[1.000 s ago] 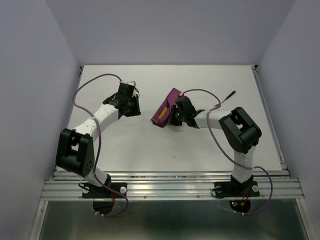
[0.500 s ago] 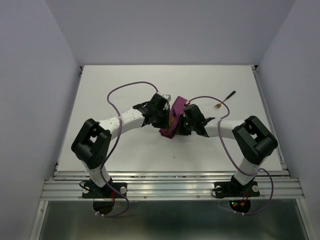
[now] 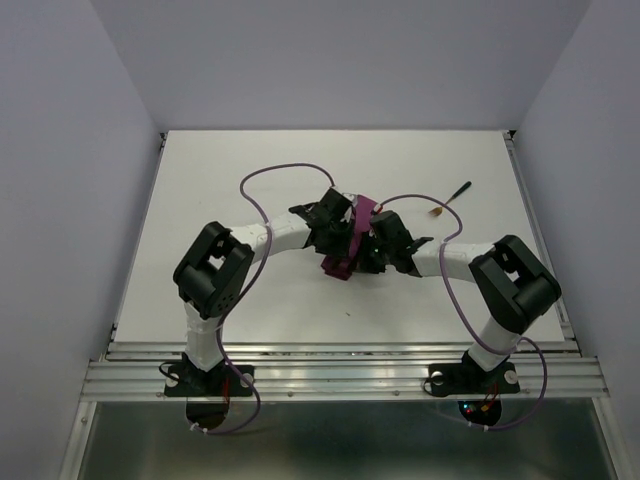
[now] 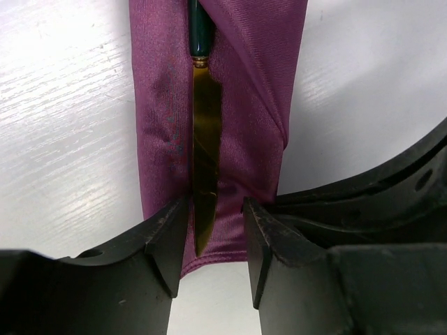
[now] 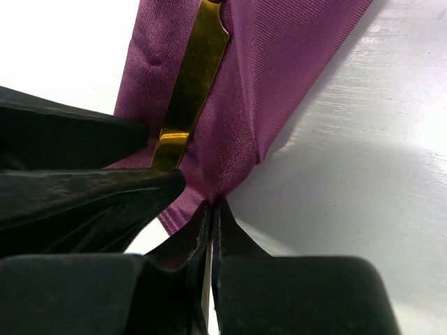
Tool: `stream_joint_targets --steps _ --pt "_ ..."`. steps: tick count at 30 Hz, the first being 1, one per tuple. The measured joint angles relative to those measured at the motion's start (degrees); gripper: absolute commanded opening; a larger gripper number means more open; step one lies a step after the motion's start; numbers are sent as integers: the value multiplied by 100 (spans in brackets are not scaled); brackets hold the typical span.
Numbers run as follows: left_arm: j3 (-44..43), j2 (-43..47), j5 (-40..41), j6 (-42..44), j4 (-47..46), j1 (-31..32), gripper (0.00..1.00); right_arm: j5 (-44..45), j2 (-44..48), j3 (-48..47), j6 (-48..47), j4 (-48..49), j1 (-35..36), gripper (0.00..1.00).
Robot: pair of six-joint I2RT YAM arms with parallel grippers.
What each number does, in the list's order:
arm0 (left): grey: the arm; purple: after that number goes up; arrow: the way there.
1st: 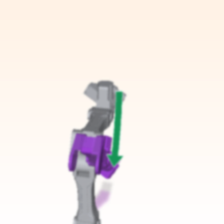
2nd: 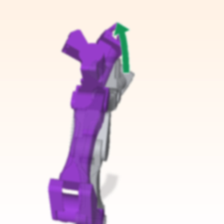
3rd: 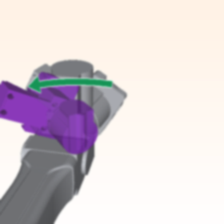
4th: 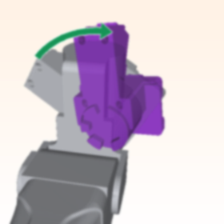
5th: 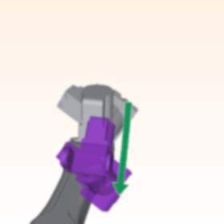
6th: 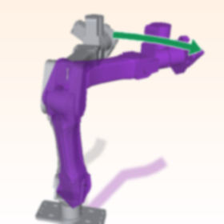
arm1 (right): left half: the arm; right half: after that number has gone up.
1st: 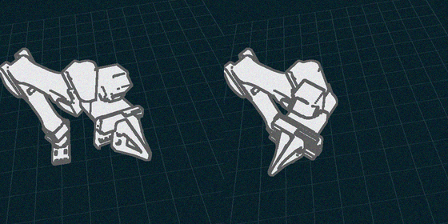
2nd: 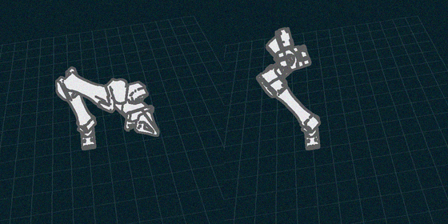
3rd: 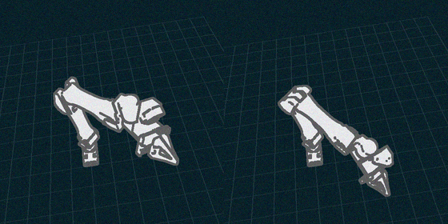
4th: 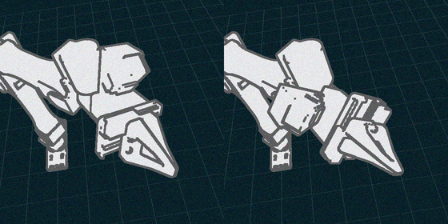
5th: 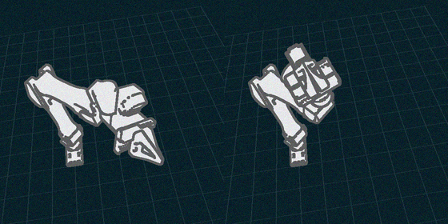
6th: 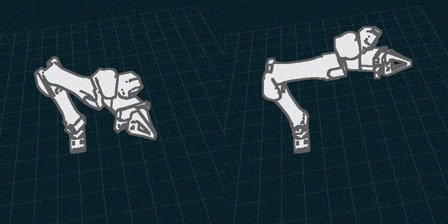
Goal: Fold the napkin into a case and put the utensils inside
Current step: Stuff the knife into the folded napkin.
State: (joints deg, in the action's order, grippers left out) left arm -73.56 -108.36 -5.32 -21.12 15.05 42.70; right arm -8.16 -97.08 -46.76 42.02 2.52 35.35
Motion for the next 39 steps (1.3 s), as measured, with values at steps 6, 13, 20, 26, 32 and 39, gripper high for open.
stream_joint_targets --steps 6,13,20,26,32,39 --pt "-74 -197 96 142 63 92 49 0 0 0 -2 0 -2 1" --pt "-289 -387 393 297 170 238 42 0 0 0 -2 -9 0 1" --pt "-387 -444 586 352 258 299 37 22 50 0 -15 -90 0 1" --pt "-590 -584 706 404 374 319 30 26 96 0 -26 -127 0 1" --pt "-750 -675 791 461 501 339 28 61 149 2 -31 -170 0 1" --pt "-903 -761 874 505 623 358 27 83 170 2 -52 -175 -2 1"
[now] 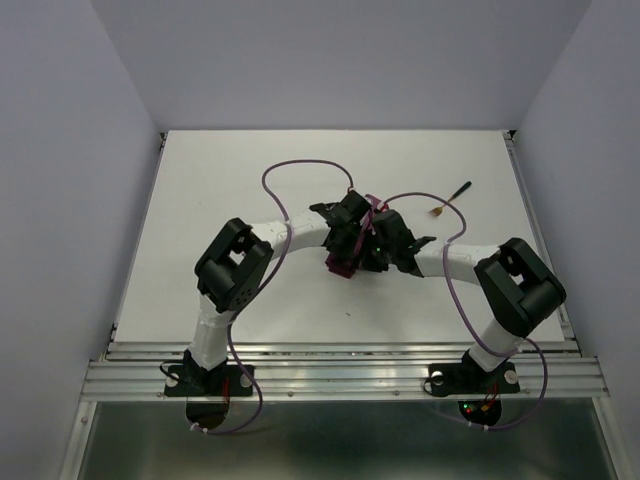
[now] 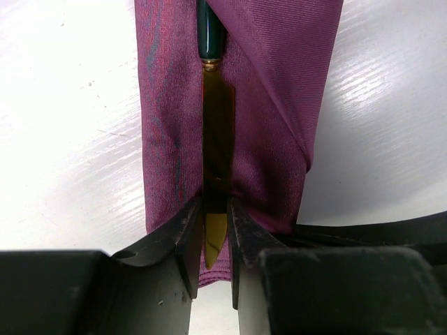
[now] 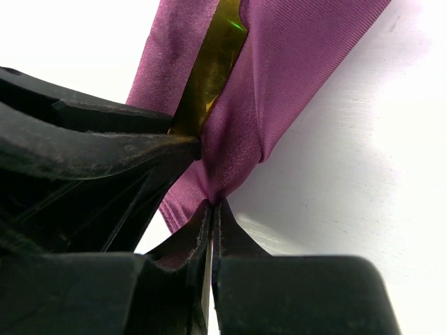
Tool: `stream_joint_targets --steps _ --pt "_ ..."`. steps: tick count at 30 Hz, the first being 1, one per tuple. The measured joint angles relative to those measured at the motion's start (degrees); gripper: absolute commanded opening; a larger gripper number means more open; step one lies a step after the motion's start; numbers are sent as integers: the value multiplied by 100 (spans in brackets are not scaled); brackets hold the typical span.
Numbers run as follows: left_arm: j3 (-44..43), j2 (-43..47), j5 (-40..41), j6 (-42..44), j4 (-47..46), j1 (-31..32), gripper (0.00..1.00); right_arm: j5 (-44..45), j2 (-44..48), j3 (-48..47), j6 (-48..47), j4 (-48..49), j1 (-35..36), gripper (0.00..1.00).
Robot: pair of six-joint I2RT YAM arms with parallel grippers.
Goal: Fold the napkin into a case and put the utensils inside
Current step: Stuff the knife into the folded napkin, then pick up the fork from the corner of the board.
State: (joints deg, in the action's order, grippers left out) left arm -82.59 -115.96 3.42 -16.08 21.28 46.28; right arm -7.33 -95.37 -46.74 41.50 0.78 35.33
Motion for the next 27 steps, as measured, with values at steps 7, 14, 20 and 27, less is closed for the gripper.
stream_joint_targets --steps 7,14,20,27 --pt "-197 -92 127 83 122 9 27 4 37 9 -39 -26 0 1" --pt "-372 -208 166 122 212 9 27 4 55 44 -59 -31 0 1" --pt "-424 -243 166 149 229 -20 27 4 55 46 -61 -31 0 1" --pt "-424 -243 173 179 229 -50 37 4 55 46 -72 -31 0 9"
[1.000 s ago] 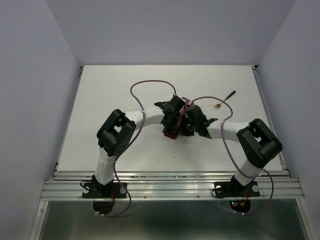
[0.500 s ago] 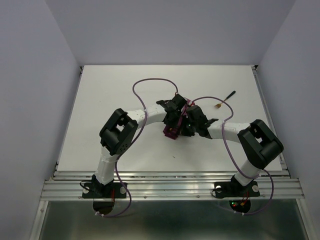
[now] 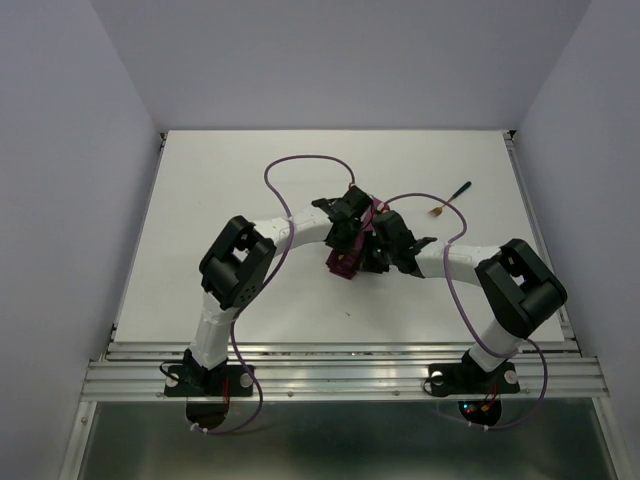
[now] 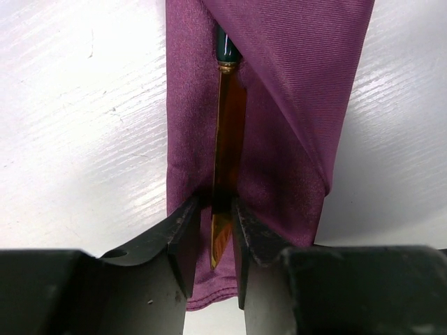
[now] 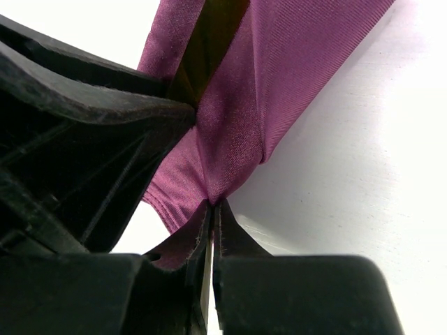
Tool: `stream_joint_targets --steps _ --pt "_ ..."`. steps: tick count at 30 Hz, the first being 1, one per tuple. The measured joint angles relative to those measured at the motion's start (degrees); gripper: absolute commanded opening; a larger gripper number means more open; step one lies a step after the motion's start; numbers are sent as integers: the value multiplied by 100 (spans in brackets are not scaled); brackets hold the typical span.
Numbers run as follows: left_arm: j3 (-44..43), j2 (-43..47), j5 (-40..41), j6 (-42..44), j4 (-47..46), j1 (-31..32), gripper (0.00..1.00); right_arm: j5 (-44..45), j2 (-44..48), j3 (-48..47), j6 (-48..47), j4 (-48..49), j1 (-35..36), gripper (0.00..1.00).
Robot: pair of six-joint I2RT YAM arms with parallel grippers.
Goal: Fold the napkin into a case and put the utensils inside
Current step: Pick up the fork from the corner of the board.
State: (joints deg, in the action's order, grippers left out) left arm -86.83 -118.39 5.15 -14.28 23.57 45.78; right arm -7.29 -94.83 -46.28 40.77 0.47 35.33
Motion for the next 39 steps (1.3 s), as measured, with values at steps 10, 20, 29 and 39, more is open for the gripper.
stream_joint_targets --steps 10,20,29,39 --pt "-22 0 138 31 50 -52 39 544 734 39 -48 -525 -83 70" --pt "-22 61 61 31 52 -149 39 1390 1851 -4 -422 -944 -1637 74" --pt "42 697 -232 0 -59 -483 39 1838 345 -1161 -664 -1408 -3327 70" --pt "896 1056 -595 -400 -439 -1379 38 2181 -1810 -3005 -846 -1550 -3637 60"
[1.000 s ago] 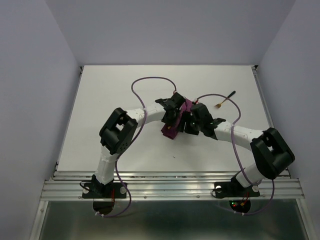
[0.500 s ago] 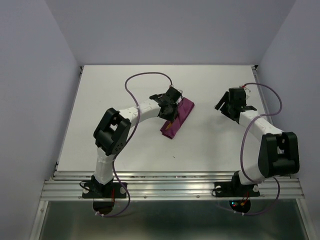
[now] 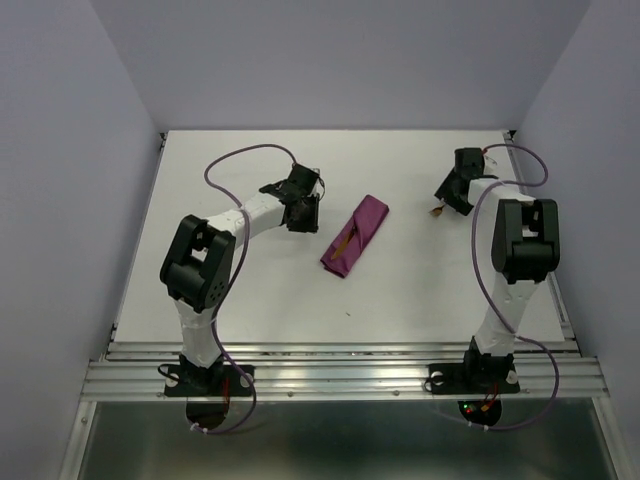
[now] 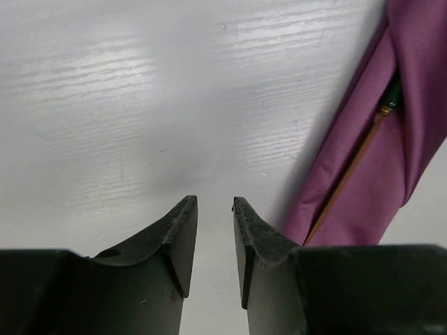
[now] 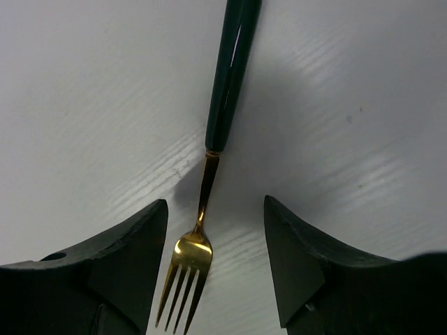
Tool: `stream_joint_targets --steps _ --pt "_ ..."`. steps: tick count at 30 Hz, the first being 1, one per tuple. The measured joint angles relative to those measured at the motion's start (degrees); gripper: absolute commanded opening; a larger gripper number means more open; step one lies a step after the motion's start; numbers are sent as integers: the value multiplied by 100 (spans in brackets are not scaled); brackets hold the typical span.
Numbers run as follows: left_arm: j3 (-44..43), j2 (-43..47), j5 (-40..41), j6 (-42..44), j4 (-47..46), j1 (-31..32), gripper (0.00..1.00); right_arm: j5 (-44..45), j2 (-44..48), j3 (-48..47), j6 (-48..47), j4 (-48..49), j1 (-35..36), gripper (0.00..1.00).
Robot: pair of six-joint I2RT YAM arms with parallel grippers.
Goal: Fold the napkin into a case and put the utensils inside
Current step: Pick up the fork from the corner of the board, then move the smaller rectangle folded napkin to the center of the board.
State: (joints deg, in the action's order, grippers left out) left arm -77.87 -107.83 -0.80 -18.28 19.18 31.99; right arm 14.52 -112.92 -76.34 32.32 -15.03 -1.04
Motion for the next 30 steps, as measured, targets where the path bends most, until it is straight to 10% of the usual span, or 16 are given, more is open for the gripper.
stream_joint_targets --steps 17,30 --pt "1128 105 -315 -640 -855 256 37 275 -1182 -1670 -608 -678 0 2" --pt "1012 -105 -986 -994 -1211 964 38 -223 -496 -584 -1233 -363 315 1"
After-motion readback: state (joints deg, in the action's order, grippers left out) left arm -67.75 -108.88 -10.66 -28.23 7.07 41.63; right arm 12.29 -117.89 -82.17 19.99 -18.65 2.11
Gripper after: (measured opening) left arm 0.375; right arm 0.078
